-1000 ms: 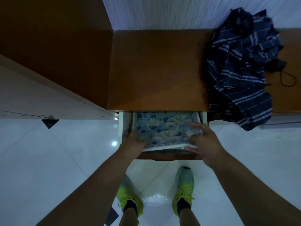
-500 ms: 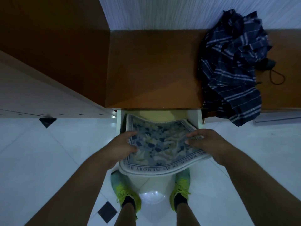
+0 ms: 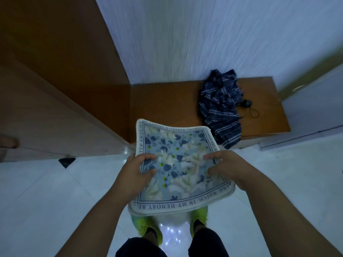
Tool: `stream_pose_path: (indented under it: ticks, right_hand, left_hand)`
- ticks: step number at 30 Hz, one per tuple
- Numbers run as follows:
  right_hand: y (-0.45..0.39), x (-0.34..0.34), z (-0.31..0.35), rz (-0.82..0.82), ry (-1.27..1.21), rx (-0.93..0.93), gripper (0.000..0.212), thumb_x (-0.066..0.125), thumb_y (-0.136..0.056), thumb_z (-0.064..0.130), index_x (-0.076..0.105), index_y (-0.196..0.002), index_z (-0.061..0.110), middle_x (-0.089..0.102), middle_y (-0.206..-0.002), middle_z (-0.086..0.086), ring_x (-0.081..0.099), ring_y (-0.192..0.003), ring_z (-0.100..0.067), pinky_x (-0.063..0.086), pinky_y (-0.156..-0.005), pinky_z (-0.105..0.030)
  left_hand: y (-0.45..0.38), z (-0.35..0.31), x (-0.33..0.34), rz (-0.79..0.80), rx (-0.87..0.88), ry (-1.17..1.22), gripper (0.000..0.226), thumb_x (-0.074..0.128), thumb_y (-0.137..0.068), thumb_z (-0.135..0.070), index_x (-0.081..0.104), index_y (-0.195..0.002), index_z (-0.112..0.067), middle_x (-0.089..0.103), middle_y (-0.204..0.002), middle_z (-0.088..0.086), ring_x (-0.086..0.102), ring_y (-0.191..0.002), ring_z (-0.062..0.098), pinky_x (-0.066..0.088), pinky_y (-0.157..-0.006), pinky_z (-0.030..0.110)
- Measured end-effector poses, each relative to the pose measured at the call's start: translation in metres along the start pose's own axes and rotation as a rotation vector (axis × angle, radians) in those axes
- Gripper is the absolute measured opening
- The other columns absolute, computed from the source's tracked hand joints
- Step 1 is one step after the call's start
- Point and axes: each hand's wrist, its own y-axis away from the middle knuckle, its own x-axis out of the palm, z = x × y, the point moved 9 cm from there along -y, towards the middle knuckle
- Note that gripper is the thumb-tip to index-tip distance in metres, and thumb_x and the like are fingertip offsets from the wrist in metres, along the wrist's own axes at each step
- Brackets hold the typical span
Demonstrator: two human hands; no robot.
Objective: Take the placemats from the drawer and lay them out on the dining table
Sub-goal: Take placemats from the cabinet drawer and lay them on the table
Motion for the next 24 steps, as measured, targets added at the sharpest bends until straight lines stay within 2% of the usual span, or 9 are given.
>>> stream_pose_path:
  ticks: [3, 5, 8, 11, 13, 16, 18, 21, 24]
  right_hand:
    - [0.066, -0.034, 0.032, -0.141, -0.041, -0.108, 0.027, 0.077, -0.086, 0.021, 0.075, -0.112, 0.029, 0.071, -0.108, 0.0, 0.073, -0.085, -0.018, 0.063, -0.077, -0.037]
    - [0.113, -0.053, 0.059, -0.186, -0.083, -0.182, 0.029, 0.076, -0.088, 0.022, 0.073, -0.116, 0.03, 0.07, -0.107, 0.002, 0.074, -0.083, -0.017, 0.063, -0.07, -0.032]
    - [0.175, -0.078, 0.097, -0.238, -0.082, -0.249, 0.038, 0.078, -0.084, 0.016, 0.07, -0.117, 0.033, 0.069, -0.11, 0.001, 0.074, -0.086, -0.02, 0.064, -0.072, -0.039]
    - [0.23, -0.1, 0.143, -0.293, -0.099, -0.37, 0.04, 0.077, -0.078, 0.013, 0.068, -0.108, 0.037, 0.07, -0.11, -0.001, 0.075, -0.082, -0.019, 0.063, -0.074, -0.044]
    - [0.262, -0.109, 0.175, -0.333, -0.057, -0.486, 0.039, 0.078, -0.077, 0.018, 0.066, -0.106, 0.041, 0.07, -0.109, 0.003, 0.074, -0.077, -0.012, 0.064, -0.07, -0.036]
    - [0.303, -0.12, 0.216, -0.411, 0.115, -0.629, 0.043, 0.079, -0.081, 0.032, 0.06, -0.118, 0.045, 0.065, -0.114, 0.008, 0.066, -0.078, -0.002, 0.05, -0.053, -0.009]
    - [0.324, -0.123, 0.237, -0.439, 0.206, -0.723, 0.051, 0.078, -0.082, 0.037, 0.056, -0.127, 0.044, 0.06, -0.12, 0.011, 0.064, -0.089, -0.007, 0.049, -0.059, -0.011]
    - [0.354, -0.121, 0.265, -0.418, 0.23, -0.883, 0.058, 0.079, -0.083, 0.035, 0.052, -0.135, 0.042, 0.054, -0.124, 0.014, 0.062, -0.107, -0.014, 0.057, -0.087, -0.033]
    - [0.374, -0.11, 0.286, -0.334, 0.236, -0.994, 0.056, 0.079, -0.083, 0.032, 0.055, -0.132, 0.043, 0.056, -0.126, 0.014, 0.062, -0.11, -0.014, 0.057, -0.092, -0.037]
  left_hand:
    - [0.042, -0.06, -0.038, -0.039, 0.094, -0.023, 0.04, 0.073, -0.092, -0.023, 0.063, -0.125, -0.044, 0.046, -0.128, -0.01, 0.055, -0.113, 0.01, 0.052, -0.099, 0.032]
    - [0.069, -0.107, -0.065, -0.071, 0.197, -0.025, 0.046, 0.074, -0.091, -0.022, 0.061, -0.128, -0.047, 0.046, -0.129, -0.011, 0.054, -0.114, 0.007, 0.051, -0.1, 0.032]
    - [0.106, -0.174, -0.099, -0.097, 0.34, -0.086, 0.051, 0.075, -0.089, -0.019, 0.058, -0.128, -0.046, 0.045, -0.129, -0.009, 0.052, -0.113, 0.004, 0.046, -0.101, 0.025]
    - [0.139, -0.232, -0.137, -0.184, 0.452, -0.113, 0.051, 0.078, -0.087, -0.018, 0.061, -0.128, -0.043, 0.049, -0.125, -0.007, 0.056, -0.11, 0.004, 0.045, -0.098, 0.023]
    - [0.162, -0.261, -0.162, -0.246, 0.495, -0.091, 0.051, 0.079, -0.086, -0.016, 0.062, -0.128, -0.04, 0.051, -0.123, -0.008, 0.056, -0.105, -0.003, 0.045, -0.098, 0.022]
    - [0.198, -0.29, -0.187, -0.315, 0.554, -0.079, 0.051, 0.078, -0.087, -0.019, 0.062, -0.13, -0.04, 0.05, -0.12, -0.017, 0.053, -0.105, -0.016, 0.049, -0.099, 0.024]
    - [0.221, -0.299, -0.202, -0.393, 0.576, -0.058, 0.047, 0.078, -0.088, -0.023, 0.064, -0.129, -0.04, 0.052, -0.121, -0.018, 0.054, -0.106, -0.018, 0.05, -0.097, 0.021]
    - [0.261, -0.3, -0.219, -0.55, 0.55, -0.004, 0.04, 0.076, -0.089, -0.029, 0.065, -0.125, -0.043, 0.053, -0.122, -0.019, 0.053, -0.106, -0.02, 0.047, -0.091, 0.012]
    - [0.303, -0.288, -0.224, -0.674, 0.495, 0.057, 0.038, 0.075, -0.09, -0.03, 0.065, -0.124, -0.045, 0.052, -0.121, -0.024, 0.055, -0.108, -0.015, 0.049, -0.091, 0.015]
